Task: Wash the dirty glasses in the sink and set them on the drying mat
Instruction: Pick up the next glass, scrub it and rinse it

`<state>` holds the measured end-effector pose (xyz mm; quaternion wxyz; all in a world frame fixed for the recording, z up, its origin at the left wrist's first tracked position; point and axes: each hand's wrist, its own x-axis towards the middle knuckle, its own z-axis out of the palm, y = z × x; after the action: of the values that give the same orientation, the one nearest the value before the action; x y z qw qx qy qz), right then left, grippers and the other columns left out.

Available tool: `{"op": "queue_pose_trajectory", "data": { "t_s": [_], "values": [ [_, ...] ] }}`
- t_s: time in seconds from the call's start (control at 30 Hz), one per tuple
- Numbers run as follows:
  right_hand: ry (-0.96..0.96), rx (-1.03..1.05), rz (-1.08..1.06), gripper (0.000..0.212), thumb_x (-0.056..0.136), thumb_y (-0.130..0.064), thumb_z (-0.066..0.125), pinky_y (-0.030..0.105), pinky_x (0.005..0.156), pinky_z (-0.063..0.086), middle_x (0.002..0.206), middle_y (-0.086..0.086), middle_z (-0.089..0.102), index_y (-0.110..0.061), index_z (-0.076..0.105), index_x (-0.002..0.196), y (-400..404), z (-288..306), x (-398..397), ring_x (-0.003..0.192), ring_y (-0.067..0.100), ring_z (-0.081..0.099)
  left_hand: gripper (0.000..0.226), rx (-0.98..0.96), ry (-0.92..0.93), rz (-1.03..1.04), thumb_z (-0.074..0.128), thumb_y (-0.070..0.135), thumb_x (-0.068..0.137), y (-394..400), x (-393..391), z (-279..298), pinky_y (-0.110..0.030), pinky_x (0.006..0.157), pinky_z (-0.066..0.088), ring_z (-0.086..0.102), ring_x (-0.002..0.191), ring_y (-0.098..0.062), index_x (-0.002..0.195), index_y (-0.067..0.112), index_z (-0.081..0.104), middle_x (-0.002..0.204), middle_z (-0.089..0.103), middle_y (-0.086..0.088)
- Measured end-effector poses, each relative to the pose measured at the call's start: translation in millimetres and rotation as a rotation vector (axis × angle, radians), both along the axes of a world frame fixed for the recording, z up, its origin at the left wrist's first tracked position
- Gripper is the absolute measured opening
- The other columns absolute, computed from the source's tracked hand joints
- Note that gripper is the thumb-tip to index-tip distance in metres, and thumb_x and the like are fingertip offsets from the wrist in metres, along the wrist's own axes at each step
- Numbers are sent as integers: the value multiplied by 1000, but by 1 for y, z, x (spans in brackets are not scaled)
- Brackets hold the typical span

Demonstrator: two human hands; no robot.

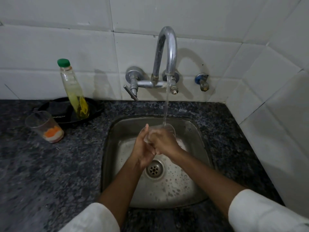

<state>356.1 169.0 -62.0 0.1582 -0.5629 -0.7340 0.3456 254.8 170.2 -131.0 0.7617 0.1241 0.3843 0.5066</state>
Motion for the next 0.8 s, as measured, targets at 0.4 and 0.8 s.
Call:
{"op": "queue_pose_trajectory", "data": {
  "t_s": [0.4, 0.8],
  "values": [
    [78, -63, -39, 30, 88, -34, 44, 44, 69, 50, 77, 4, 68, -13, 65, 83, -7, -10, 6, 74, 21, 65, 70, -14, -36, 4, 84, 37, 66, -4, -4, -6, -35, 69, 57, 69, 82, -26, 121, 9, 51, 96, 67, -15],
    [-136, 16, 82, 41, 95, -41, 39, 37, 64, 53, 82, 4, 70, -13, 66, 83, -14, -27, 23, 75, 19, 66, 86, -28, 57, -14, 88, 38, 66, 4, -4, -3, -45, 87, 56, 66, 99, -34, 137, 8, 50, 114, 66, -20]
  ]
}}
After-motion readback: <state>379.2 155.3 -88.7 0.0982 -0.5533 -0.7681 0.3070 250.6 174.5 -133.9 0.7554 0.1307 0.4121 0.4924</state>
